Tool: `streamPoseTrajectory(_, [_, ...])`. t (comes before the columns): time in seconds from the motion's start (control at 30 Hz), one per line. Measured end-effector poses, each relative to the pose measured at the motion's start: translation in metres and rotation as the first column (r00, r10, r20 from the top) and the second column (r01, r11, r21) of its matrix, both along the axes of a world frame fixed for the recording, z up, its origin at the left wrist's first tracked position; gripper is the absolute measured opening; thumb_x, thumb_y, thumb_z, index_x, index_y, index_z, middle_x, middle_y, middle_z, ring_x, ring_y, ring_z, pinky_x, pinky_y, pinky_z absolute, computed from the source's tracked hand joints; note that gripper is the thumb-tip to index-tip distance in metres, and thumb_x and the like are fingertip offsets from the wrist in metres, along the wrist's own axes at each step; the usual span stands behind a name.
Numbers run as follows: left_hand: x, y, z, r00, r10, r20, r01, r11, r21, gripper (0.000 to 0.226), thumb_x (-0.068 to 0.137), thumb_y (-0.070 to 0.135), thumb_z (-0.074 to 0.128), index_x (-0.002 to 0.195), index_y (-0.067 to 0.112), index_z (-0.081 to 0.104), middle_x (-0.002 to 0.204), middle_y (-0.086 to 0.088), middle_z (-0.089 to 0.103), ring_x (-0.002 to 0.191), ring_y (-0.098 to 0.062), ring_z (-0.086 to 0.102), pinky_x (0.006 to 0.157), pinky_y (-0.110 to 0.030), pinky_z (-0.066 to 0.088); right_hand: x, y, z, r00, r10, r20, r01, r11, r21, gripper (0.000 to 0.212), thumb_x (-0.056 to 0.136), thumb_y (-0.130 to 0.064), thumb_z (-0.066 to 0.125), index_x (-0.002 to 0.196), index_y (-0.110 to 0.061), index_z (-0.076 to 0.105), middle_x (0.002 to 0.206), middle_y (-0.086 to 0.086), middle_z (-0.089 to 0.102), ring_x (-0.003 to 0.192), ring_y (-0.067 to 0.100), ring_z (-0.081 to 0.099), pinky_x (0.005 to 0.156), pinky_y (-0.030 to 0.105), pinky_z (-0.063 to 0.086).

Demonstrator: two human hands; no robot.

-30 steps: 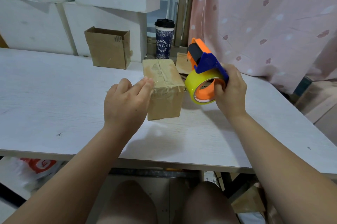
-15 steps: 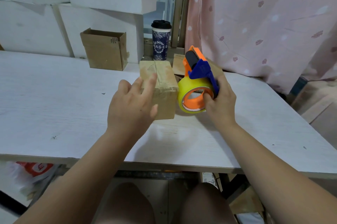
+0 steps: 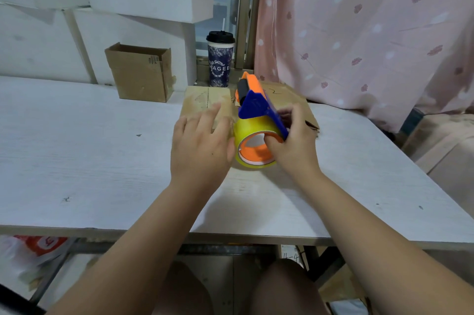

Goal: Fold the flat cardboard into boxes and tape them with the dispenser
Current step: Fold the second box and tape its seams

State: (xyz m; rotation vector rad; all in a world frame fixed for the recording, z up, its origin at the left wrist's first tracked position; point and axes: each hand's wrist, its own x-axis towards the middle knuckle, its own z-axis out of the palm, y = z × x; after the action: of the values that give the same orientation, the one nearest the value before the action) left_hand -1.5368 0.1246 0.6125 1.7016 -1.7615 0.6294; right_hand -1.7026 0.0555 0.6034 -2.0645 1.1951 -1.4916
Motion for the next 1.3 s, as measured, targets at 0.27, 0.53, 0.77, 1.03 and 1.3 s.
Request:
streamPoseTrajectory(0.27, [-0.004,-0.008,0.005,0.998,0.046,-0.032,-0.048,0.997,-0.052,0.014,0.083,0.023,0.066,0.081,0.009,0.062,0.074,-0.009,0.063,0.067,-0.029,0.056,0.070,-0.036,0.045,-0.009,-0.001,0.018,0.989,0.056,-0.140,-0.056,0.998,0.007,0.069,0.068,-0.001,0.071,0.114,-0.041,0.040,0.105,-0.023,0.049,0.094,-0.010,0.050,0.073,0.010,0.043])
streamPoseTrajectory(0.53, [-0.006,-0.007,0.009,0.997,0.068,-0.047,-0.069,0.997,-0.021,0.018,0.078,0.026,0.069,0.076,0.011,0.060,0.070,-0.008,0.061,0.065,-0.031,0.055,0.068,-0.034,0.042,-0.022,-0.004,0.030,0.984,0.086,-0.153,-0.087,0.996,0.001,0.069,0.069,0.002,0.069,0.102,-0.048,0.037,0.112,-0.003,0.056,0.091,-0.013,0.051,0.068,0.000,0.040])
streamPoseTrajectory(0.77, [-0.002,-0.004,0.011,0.997,0.068,0.024,-0.066,0.994,-0.081,0.025,0.069,0.028,0.077,0.067,0.011,0.059,0.059,-0.006,0.057,0.053,-0.028,0.052,0.058,-0.026,0.028,-0.021,-0.007,0.019,0.996,0.082,-0.036,-0.082,0.997,0.007,0.064,0.069,0.005,0.067,0.107,-0.040,0.043,0.114,0.003,0.056,0.091,-0.006,0.053,0.068,0.004,0.041])
streamPoseTrajectory(1.03, [-0.003,-0.009,0.011,0.997,0.076,0.003,-0.075,0.990,-0.119,0.023,0.071,0.028,0.073,0.066,0.013,0.057,0.056,-0.004,0.050,0.054,-0.020,0.028,0.057,-0.027,0.022,-0.030,-0.014,0.027,0.931,-0.022,-0.365,-0.074,0.966,-0.247,0.066,0.058,0.002,0.060,0.123,-0.009,0.057,0.117,-0.002,0.056,0.102,0.011,0.048,0.089,0.028,0.043])
streamPoseTrajectory(1.3, [-0.001,-0.010,0.009,0.996,0.084,0.003,-0.083,0.989,-0.119,0.025,0.067,0.030,0.076,0.066,0.013,0.058,0.057,-0.004,0.053,0.054,-0.020,0.028,0.055,-0.025,0.023,-0.037,-0.007,0.026,0.975,0.091,-0.201,-0.103,0.994,-0.046,0.073,0.067,0.004,0.063,0.113,-0.051,0.046,0.113,-0.018,0.056,0.097,-0.015,0.051,0.075,-0.002,0.037])
